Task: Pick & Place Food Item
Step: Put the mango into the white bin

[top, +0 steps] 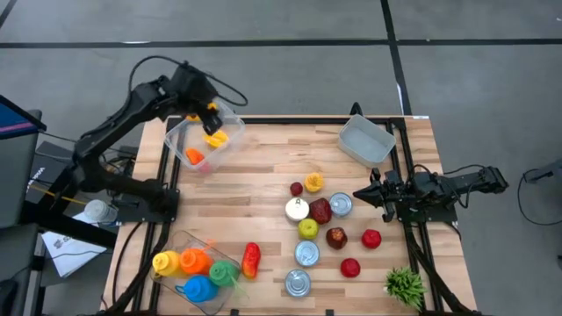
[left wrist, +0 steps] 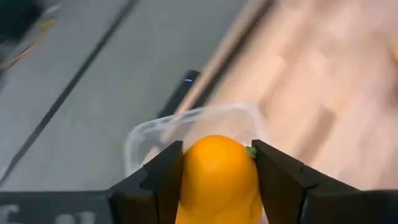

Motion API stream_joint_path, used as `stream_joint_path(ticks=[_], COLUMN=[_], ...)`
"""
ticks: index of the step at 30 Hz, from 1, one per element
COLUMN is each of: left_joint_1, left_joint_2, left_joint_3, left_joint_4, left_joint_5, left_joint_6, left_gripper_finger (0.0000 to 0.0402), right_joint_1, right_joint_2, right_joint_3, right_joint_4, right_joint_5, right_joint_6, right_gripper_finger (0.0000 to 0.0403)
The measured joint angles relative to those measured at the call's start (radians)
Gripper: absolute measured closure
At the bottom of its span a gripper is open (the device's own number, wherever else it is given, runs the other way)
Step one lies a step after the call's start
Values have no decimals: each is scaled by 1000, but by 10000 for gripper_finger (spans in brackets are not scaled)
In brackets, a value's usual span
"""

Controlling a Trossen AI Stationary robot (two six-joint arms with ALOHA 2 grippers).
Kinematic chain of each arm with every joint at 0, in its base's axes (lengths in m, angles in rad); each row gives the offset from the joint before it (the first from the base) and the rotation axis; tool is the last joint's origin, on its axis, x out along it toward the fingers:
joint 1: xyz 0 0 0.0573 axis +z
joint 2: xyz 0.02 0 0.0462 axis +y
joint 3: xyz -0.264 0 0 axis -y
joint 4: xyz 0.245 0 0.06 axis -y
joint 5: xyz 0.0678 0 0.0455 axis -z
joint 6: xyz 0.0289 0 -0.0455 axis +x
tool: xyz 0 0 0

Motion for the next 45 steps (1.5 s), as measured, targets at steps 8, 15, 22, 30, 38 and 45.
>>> stream_joint_path(ticks=[8,15,22,30,38,45], left_joint_1=[67,115,148,178,178,178], left_joint_2=[103,155,159,159,159,159], left_joint_3=[0,0,0,-33,-186,-256], left_joint_4=[-80,-165,-221,-218,-164,-63], left_joint_5=[185,203,248,336,360,405], left_joint_6=[264,375,504,516,544,582], left_gripper_finger=[238,238,238,238,238,238], right_joint_1=[0,0,0,0,0,0], right_joint_2=[0,0,0,0,0,0], right_joint_3=[0,0,0,0,0,0], right_joint_4=[1,1,1,1,1,1], right_joint_5=[0,0,0,0,0,0], right_joint_6=[0,0,0,0,0,0], right_gripper_finger=[393,393,393,393,393,393])
